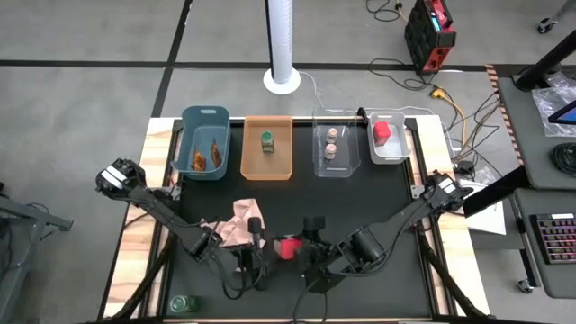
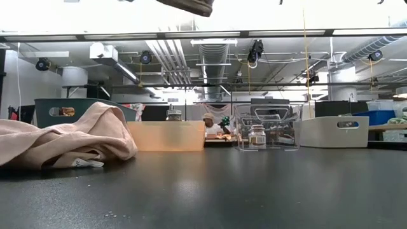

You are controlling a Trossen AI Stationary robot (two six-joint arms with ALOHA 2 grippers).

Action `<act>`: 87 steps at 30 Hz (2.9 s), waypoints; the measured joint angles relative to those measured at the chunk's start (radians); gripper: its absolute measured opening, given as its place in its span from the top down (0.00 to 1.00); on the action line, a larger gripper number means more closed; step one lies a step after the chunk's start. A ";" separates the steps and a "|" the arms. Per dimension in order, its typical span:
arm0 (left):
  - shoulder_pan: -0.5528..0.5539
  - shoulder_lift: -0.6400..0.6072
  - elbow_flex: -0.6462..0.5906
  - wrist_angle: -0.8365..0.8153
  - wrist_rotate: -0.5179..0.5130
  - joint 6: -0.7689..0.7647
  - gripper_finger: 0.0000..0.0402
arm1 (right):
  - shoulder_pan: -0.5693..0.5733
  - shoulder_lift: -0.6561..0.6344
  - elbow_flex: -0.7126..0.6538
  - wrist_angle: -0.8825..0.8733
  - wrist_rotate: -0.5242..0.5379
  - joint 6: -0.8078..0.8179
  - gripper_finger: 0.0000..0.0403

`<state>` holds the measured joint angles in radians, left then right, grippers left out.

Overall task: Sort spices by type
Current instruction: Put the red seasoning can into the white bin

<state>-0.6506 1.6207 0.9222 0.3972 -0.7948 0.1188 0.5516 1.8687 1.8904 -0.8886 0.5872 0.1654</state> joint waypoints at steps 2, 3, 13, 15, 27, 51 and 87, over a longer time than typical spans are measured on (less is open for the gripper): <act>0.000 0.000 0.000 -0.007 -0.007 0.001 0.37 | -0.007 -0.002 0.000 -0.014 -0.007 0.012 0.48; 0.000 0.000 0.000 -0.015 -0.016 0.001 0.37 | -0.012 -0.003 0.001 -0.032 -0.019 0.029 0.48; -0.011 -0.058 0.000 -0.200 -0.216 -0.021 0.37 | -0.129 -0.011 0.146 -0.689 -0.016 0.485 0.48; -0.011 -0.076 0.000 -0.207 -0.215 -0.020 0.36 | -0.200 -0.041 0.145 -0.668 -0.018 0.487 0.48; -0.021 -0.193 0.000 -0.305 -0.241 0.000 0.36 | -0.799 -0.236 0.064 -0.664 -0.043 0.463 0.48; -0.014 -0.299 0.000 -0.510 -0.244 -0.155 0.36 | -1.240 -0.670 -0.703 -0.391 -0.046 0.542 0.48; -0.014 -0.344 0.000 -0.497 -0.242 -0.208 0.36 | -1.328 -0.583 -0.899 -0.207 -0.169 0.568 0.48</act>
<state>-0.6643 1.2766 0.9218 -0.0994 -1.0370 -0.0887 -0.7769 1.2858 0.9915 -1.0954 0.4186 0.7330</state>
